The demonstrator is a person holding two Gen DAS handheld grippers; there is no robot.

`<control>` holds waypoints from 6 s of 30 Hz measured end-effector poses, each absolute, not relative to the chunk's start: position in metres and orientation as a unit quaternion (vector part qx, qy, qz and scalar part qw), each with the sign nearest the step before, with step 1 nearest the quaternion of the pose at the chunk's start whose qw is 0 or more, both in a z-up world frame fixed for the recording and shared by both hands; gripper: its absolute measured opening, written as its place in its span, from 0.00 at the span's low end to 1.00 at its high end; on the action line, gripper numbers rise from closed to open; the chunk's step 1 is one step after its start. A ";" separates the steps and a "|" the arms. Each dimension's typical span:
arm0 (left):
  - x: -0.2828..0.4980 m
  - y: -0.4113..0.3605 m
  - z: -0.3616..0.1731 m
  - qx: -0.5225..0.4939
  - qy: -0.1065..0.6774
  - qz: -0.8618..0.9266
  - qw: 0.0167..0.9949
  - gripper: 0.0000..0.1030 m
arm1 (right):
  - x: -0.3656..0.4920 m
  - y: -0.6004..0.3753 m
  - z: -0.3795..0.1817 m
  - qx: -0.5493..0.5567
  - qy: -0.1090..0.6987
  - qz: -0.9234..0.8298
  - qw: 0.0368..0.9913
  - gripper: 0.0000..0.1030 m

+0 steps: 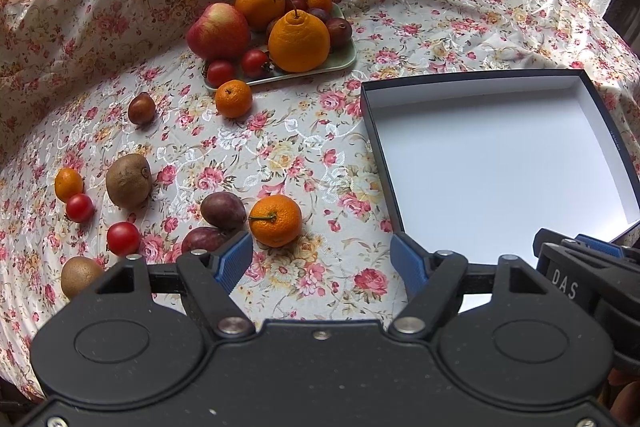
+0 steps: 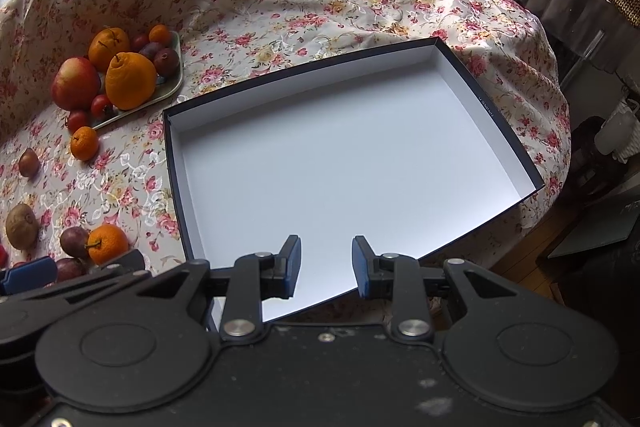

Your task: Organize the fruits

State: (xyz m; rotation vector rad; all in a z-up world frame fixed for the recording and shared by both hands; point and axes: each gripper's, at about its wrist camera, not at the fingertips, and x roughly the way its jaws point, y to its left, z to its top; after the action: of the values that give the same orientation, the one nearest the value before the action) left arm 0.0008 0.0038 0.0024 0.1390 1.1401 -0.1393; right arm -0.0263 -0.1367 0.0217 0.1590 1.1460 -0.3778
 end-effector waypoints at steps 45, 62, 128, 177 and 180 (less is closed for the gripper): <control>0.000 0.008 0.000 0.041 0.549 -0.067 0.832 0.75 | -0.026 -0.136 0.022 0.078 0.540 -0.177 0.819 0.29; 0.007 0.075 0.026 0.028 0.467 -0.013 0.884 0.75 | -0.017 -0.100 0.041 0.105 0.464 -0.180 0.861 0.29; 0.024 0.274 -0.029 -0.053 0.584 0.055 0.808 0.72 | 0.066 0.086 -0.068 0.138 0.638 -0.098 0.751 0.41; 0.020 0.261 -0.016 -0.030 0.556 0.045 0.830 0.73 | 0.064 0.106 -0.070 0.094 0.622 -0.104 0.770 0.37; 0.020 0.257 -0.018 -0.032 0.559 0.033 0.828 0.73 | 0.065 0.101 -0.068 0.107 0.629 -0.104 0.763 0.36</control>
State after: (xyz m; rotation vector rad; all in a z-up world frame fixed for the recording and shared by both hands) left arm 0.0202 0.2571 -0.0181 -0.0676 1.1864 0.0702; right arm 0.0650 0.1012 -0.0681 0.2324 1.3674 -0.2257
